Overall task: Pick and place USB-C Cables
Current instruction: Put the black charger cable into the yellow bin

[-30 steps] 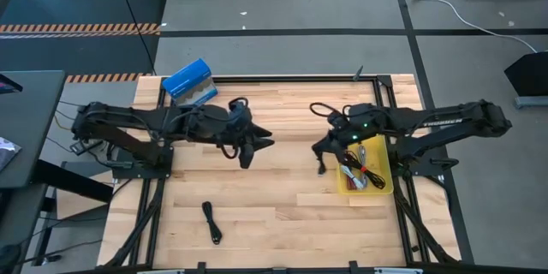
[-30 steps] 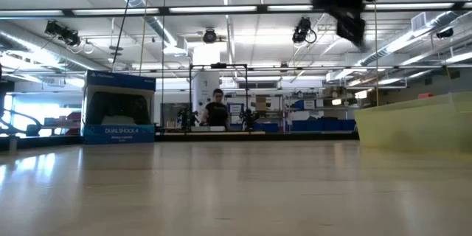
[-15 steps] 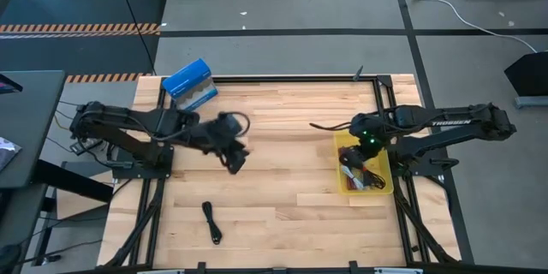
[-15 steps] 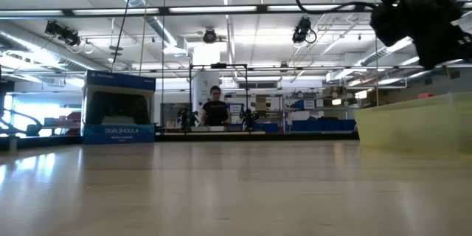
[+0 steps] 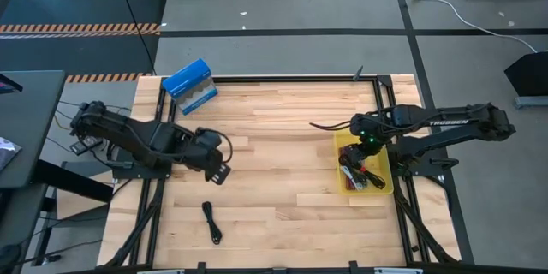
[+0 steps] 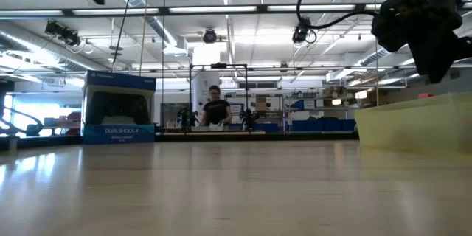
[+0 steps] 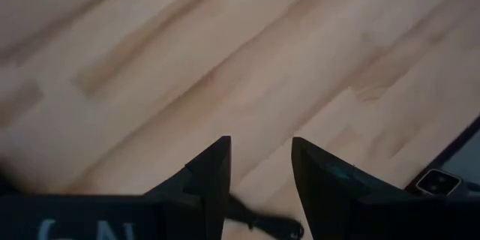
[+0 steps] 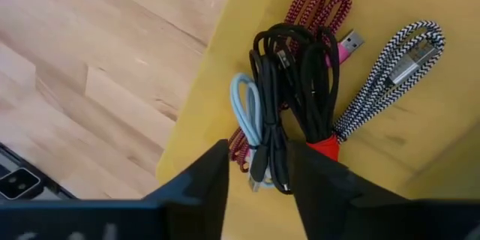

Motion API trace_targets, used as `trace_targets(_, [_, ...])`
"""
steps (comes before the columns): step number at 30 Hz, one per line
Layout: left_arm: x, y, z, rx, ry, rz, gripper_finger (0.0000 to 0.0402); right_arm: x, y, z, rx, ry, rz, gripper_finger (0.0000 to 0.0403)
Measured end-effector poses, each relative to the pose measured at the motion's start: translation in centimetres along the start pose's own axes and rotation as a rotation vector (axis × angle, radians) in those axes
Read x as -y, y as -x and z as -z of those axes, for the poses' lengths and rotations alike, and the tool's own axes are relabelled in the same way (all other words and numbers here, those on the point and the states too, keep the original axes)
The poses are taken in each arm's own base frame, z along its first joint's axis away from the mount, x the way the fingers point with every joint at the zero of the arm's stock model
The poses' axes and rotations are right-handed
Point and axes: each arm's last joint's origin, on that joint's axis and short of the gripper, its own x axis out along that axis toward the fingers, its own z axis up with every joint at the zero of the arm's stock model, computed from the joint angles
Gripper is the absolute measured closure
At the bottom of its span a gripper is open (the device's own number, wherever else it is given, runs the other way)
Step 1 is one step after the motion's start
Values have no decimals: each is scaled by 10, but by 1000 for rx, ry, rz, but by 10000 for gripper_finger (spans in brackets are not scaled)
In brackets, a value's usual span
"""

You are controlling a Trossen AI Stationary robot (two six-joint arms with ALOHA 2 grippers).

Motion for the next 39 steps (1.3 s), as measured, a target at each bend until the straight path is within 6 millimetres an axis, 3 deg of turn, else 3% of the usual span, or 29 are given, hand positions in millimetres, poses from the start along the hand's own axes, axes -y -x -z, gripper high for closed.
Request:
trace_targets(8, [9,-5,30,-137,182,-59,253,-1,0,-2,24,25,-5,214])
trace_targets(18, [38,-34,77,-254,244,-161,253,-8,0,-5,62,46,-73,211])
trace_targets(23, [50,-58,96,-278,264,-244,253,-13,1,-7,83,86,-123,210])
trace_targets(30, [67,-104,122,-339,432,-381,253,-18,0,-4,61,127,-163,210])
trace_targets(39, [89,-158,129,-340,593,-334,252,-24,-1,9,-33,174,-207,211])
